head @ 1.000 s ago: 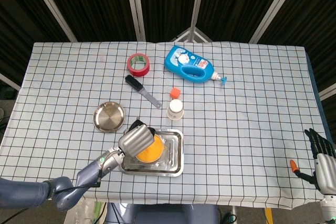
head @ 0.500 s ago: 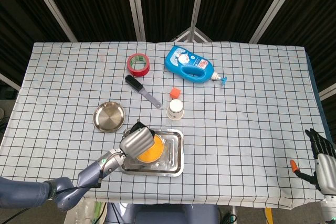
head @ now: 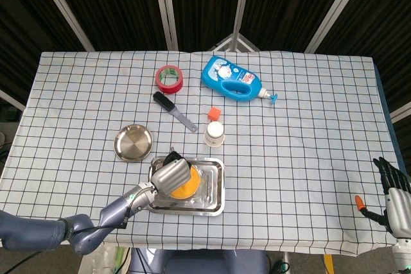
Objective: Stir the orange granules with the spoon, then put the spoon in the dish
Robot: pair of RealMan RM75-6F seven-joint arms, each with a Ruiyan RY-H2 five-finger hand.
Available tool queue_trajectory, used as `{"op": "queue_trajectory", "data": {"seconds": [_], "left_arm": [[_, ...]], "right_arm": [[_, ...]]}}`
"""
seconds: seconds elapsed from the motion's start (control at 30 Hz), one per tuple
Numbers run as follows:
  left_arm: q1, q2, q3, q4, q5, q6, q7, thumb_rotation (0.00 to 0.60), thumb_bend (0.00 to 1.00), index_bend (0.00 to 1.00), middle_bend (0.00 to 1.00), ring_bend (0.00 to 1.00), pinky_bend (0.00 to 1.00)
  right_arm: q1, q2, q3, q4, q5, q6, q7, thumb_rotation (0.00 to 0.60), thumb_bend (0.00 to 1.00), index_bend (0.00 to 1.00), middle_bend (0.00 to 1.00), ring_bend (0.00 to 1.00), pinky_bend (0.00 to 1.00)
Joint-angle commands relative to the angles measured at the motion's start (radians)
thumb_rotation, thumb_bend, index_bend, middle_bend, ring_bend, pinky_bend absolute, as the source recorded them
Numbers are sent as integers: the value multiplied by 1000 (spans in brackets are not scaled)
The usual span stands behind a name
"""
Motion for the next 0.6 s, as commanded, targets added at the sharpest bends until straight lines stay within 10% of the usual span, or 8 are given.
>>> {"op": "queue_trajectory", "data": {"seconds": [0.03,0.6], "left_arm": [[2,-19,3,-3,-9,2,1,600,625,819,1000,1000,1000],[-2,-31,-23,-61,-15,43,-14,600,625,819,1000,1000,1000]], "right_arm": [[0,0,0,0,-1,0,0,600,393,0,0,0,0],[0,-1,-1,0,-3,2,-3,600,393,0,0,0,0]]}}
